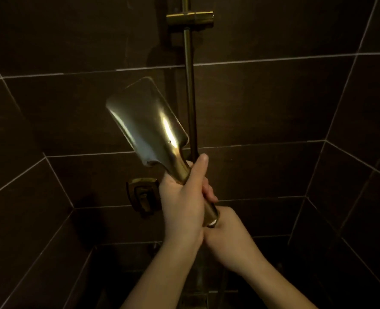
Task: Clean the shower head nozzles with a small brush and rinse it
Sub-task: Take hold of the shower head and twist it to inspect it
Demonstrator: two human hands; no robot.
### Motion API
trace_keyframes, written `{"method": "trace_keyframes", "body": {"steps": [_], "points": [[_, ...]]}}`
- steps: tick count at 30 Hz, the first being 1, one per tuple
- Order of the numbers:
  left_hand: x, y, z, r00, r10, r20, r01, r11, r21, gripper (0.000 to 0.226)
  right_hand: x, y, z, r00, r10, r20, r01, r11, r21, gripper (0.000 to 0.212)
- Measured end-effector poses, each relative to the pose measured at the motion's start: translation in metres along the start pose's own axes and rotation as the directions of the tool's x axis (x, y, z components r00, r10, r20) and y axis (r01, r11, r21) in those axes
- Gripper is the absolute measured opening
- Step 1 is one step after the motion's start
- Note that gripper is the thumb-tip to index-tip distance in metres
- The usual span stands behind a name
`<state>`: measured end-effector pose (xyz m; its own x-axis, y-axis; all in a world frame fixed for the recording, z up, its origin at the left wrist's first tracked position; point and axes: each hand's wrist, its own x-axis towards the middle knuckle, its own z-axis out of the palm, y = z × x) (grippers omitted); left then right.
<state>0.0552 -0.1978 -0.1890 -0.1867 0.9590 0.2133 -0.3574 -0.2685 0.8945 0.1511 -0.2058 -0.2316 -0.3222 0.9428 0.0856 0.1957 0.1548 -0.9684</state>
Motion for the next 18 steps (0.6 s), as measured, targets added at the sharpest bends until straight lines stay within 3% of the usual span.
{"method": "trace_keyframes", "body": {"steps": [4,7,11,15,18], "points": [[0.010,0.006,-0.013,0.972,-0.091,0.218,0.103,0.994,-0.047,0.010,0.002,-0.002,-0.009,0.991,-0.090,0.101,0.086,0.995,0.042,0.005],[0.021,0.014,-0.021,0.900,-0.088,0.427,0.178,0.968,-0.176,0.015,-0.001,-0.004,-0.012,0.974,-0.039,0.221,-0.008,0.978,0.207,0.014],[0.037,0.012,-0.028,0.765,0.024,0.643,0.277,0.890,-0.363,0.025,-0.004,-0.002,-0.004,0.928,0.041,0.370,-0.170,0.932,0.321,0.032],[0.047,0.009,-0.021,0.603,0.106,0.791,0.451,0.773,-0.447,0.032,-0.001,-0.002,-0.005,0.813,0.015,0.582,-0.357,0.803,0.477,0.041],[0.052,0.007,-0.013,0.559,0.136,0.818,0.489,0.742,-0.458,0.037,0.005,0.002,-0.006,0.665,-0.131,0.735,-0.488,0.668,0.561,0.045]]}}
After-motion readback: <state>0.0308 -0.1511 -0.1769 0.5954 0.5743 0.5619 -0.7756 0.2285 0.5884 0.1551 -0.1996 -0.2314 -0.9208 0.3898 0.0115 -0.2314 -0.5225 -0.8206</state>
